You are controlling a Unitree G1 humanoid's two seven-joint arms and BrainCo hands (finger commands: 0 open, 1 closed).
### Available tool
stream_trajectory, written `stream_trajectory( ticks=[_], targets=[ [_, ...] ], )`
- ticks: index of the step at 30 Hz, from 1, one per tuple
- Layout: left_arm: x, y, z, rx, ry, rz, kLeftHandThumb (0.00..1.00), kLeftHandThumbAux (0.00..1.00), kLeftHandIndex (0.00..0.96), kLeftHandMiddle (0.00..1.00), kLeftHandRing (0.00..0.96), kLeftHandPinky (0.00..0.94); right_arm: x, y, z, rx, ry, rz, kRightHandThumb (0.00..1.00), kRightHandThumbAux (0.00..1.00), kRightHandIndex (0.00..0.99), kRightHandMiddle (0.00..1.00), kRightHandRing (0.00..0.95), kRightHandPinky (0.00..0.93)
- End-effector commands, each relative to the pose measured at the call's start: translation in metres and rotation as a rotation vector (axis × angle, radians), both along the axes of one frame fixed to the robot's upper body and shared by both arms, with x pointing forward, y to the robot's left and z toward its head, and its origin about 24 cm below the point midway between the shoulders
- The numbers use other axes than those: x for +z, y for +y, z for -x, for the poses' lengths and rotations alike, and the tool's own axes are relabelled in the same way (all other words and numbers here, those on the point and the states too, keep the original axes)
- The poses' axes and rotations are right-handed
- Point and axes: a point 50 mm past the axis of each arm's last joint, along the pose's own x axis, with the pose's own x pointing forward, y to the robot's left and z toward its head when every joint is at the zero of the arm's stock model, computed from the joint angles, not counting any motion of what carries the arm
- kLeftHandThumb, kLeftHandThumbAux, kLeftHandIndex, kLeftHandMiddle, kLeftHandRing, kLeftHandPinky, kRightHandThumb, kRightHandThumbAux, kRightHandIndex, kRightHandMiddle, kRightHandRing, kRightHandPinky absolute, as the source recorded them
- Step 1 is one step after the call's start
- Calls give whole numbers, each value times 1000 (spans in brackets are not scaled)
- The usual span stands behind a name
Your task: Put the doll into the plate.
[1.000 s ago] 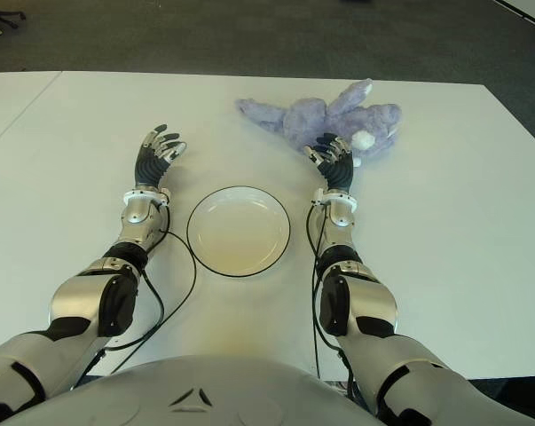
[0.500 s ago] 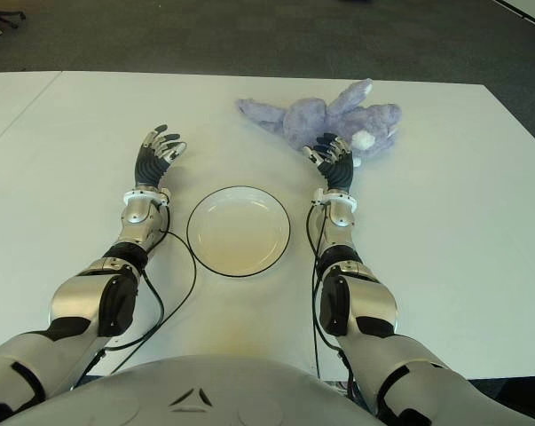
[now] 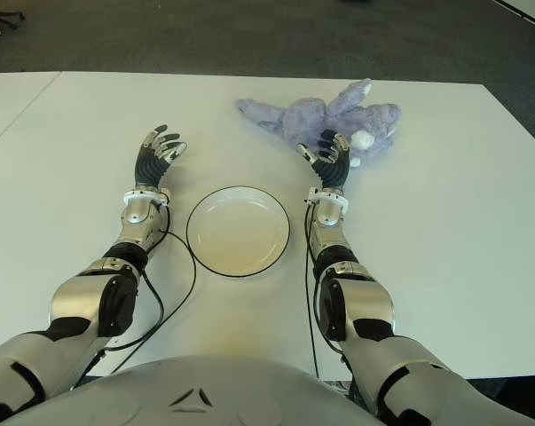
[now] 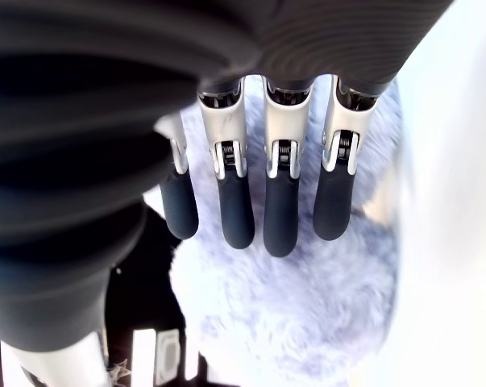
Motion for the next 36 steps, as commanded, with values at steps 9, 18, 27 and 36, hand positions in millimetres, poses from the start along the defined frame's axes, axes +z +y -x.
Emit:
stream_trajectory(
  ticks=[9,18,27,36],
  targets=[
    [-93,-19,81,3,444,79,0,671,163,286,300,300,-70,19,82,-25,105,89,149,645,181,245,288,331],
    [-92,-22,79,-5,452,74,0,661,156,274,284,261,-53,25,73,-1,-18,58,183,621,157,230,269,291],
    [-91,-22,78,-7,452,66,0,664,169,284,293,280,-33,28,58,24,-131,55,199,621,149,217,260,296],
    [-91,-22,77,5,452,113,0,690,170,293,309,304,-6,33,43,107,-279,19,207,574,165,227,252,283]
  ],
)
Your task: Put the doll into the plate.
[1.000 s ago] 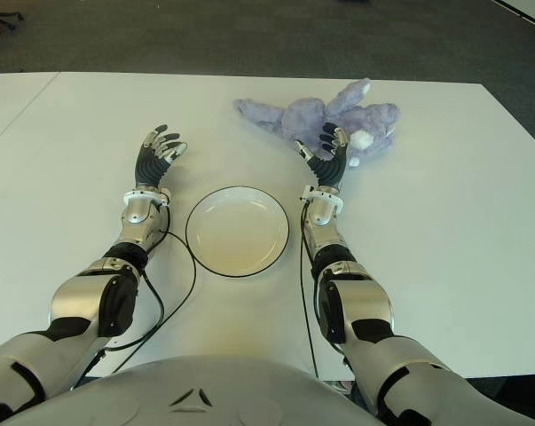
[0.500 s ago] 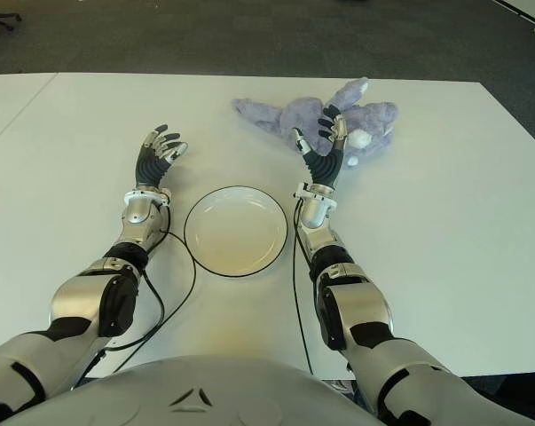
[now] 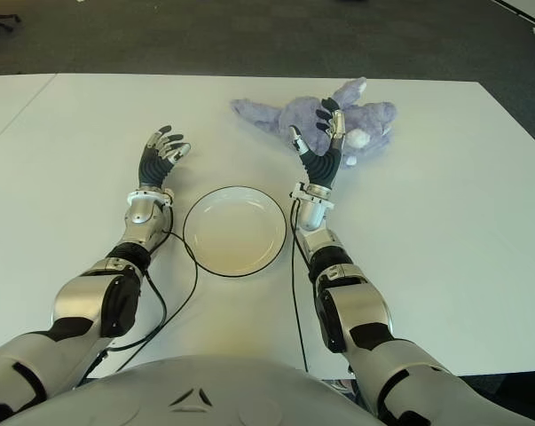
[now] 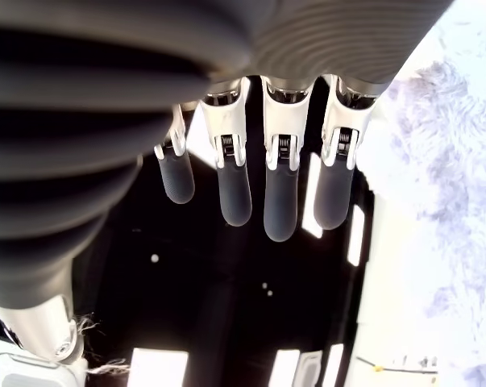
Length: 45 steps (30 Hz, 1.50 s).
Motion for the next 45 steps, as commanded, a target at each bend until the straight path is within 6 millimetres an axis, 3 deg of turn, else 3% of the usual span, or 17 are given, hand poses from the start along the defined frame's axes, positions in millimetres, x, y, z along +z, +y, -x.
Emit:
stream_trajectory(
  ticks=[1,12,16,24,32,40,45],
  targets=[
    [-89,-16,76,12,445,102,0,685,170,294,309,299,-39,3,28,57,116,-22,214,569,168,229,250,272],
    [-89,-18,76,8,443,88,0,663,158,286,297,261,-2,0,-1,91,9,-29,267,566,169,222,244,283],
    [-89,-18,76,6,447,80,0,668,163,284,294,291,8,-7,-10,89,3,-15,250,549,164,207,229,259],
    [-88,-22,74,15,437,115,0,678,166,295,314,323,17,-28,-27,75,77,57,184,579,148,197,215,256],
    [-89,-24,74,5,449,115,0,677,153,278,292,274,26,-48,-37,70,124,92,208,665,138,208,224,269],
    [-89,-28,75,-3,446,108,0,677,145,266,280,261,29,-68,-40,88,181,144,261,702,155,219,236,279],
    [-88,-32,74,-8,445,99,0,673,141,258,271,248,30,-77,-41,93,216,231,239,693,153,218,236,270]
  ],
)
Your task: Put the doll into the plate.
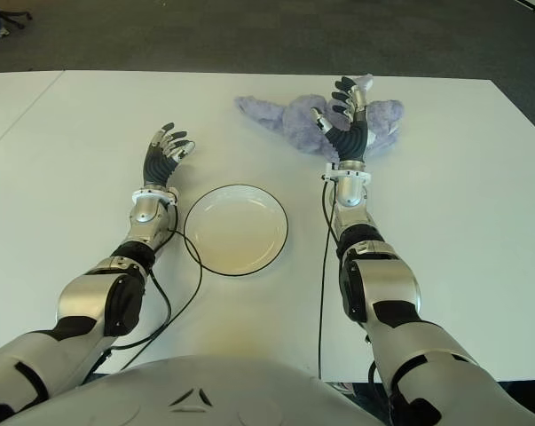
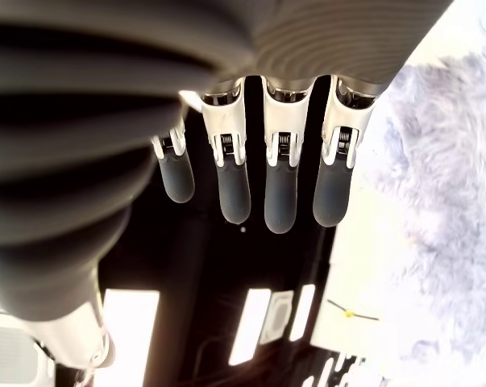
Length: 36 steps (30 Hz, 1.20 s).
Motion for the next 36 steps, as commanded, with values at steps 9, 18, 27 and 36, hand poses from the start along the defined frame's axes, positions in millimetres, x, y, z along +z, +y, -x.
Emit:
stream_trajectory(
  ticks=[9,18,27,36],
  targets=[
    [-90,-23,74,-4,471,81,0,649,151,268,280,276,-3,-29,-4,-8,170,277,168,677,145,191,213,236],
    [-91,-23,75,-1,492,91,0,644,152,272,281,271,-14,-43,-3,-33,301,395,187,720,150,187,225,277],
    [-91,-25,74,-3,486,106,0,648,151,272,287,279,-5,-62,-7,-81,364,512,188,733,141,206,287,390],
    [-91,-28,74,-15,487,117,0,629,130,251,263,260,0,-79,-4,-122,392,596,214,735,143,254,394,477]
  ],
)
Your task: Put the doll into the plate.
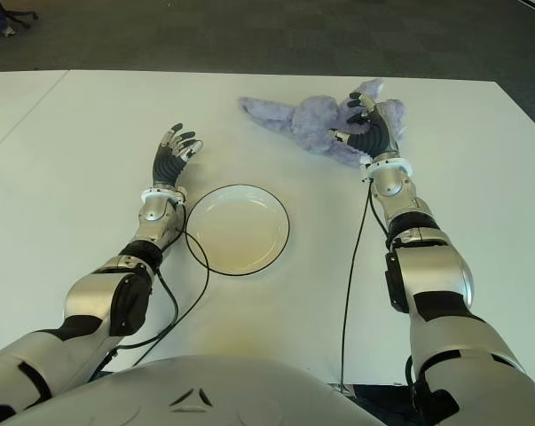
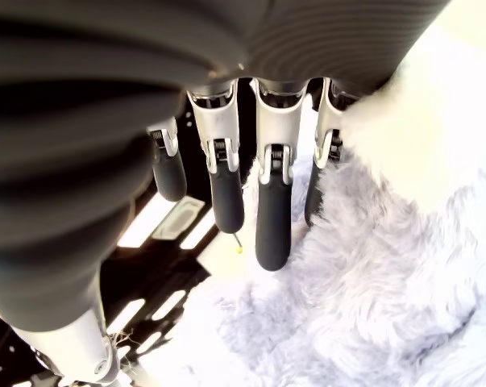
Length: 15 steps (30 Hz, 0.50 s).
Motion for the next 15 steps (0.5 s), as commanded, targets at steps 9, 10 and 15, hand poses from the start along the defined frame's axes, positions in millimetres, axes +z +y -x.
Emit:
stream_trajectory(
  ticks=[9,10,15],
  targets=[
    [-90,-13,77,-10,468,75,0,610,133,250,266,255,0,-40,9,-109,115,132,198,720,150,284,425,490],
    [-90,-13,77,-10,468,75,0,612,133,250,264,253,1,-41,10,-115,117,131,200,717,154,291,427,482],
    [-90,-14,77,-8,468,75,0,627,134,251,259,241,5,-47,9,-138,121,118,198,709,159,282,381,394]
  ],
)
